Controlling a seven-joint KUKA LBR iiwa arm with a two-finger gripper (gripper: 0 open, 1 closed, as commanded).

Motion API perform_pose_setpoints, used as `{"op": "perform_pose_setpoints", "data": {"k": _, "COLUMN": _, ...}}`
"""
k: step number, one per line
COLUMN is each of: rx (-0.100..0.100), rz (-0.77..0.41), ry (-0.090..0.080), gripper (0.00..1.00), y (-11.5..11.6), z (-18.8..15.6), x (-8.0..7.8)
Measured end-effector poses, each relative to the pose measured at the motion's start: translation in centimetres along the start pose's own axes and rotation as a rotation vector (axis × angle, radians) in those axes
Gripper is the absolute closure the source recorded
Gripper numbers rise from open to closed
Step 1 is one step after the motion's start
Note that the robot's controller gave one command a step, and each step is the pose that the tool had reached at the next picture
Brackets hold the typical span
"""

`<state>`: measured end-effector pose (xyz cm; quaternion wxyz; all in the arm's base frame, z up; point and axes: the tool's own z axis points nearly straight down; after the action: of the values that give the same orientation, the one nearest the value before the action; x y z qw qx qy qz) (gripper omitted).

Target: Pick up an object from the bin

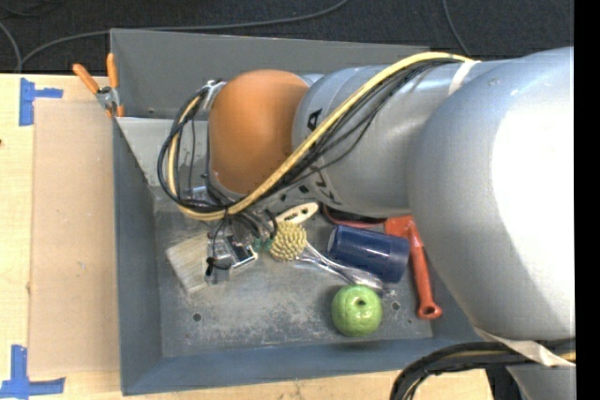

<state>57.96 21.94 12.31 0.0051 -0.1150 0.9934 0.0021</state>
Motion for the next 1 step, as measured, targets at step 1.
{"op": "perform_pose_setpoints", "data": {"k": 1, "rx": 0.002, "rz": 0.016, "ry": 0.019, "gripper": 0.00, "y": -0.50, "z": -1.49, "x": 0.15}}
